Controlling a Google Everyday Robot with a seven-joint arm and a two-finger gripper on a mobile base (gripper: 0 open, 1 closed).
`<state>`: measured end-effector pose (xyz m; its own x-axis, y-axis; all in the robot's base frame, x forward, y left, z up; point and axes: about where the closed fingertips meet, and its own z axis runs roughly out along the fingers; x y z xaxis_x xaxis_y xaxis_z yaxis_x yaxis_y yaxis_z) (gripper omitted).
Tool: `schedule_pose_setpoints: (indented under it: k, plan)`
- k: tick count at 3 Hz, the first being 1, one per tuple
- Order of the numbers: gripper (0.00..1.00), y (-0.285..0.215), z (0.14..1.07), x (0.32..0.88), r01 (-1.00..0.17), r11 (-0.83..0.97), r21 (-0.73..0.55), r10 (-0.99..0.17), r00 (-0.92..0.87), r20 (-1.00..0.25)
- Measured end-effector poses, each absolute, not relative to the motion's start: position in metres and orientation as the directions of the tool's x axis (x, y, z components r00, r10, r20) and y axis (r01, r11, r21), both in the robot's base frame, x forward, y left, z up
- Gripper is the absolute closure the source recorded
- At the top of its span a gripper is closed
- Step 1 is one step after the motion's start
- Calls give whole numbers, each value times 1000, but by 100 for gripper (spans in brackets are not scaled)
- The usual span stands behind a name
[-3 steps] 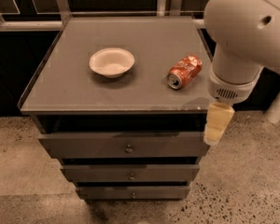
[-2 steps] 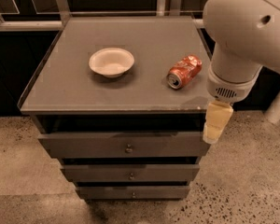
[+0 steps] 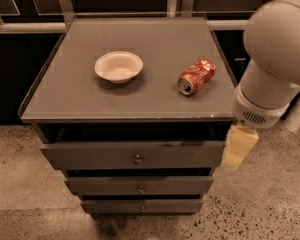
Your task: Open bottom drawer
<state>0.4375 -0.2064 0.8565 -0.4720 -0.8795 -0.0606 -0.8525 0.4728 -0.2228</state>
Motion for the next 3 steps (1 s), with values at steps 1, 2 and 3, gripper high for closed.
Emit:
schedule_pose_setpoints:
  k: [1, 2, 3]
  plan:
    - [0, -208, 802, 391, -826, 556, -95, -826, -535, -175]
    - [0, -197, 741, 358, -778, 628, -10, -749, -601, -278]
    - [0, -197, 742, 358, -779, 627, -10, -750, -601, -277]
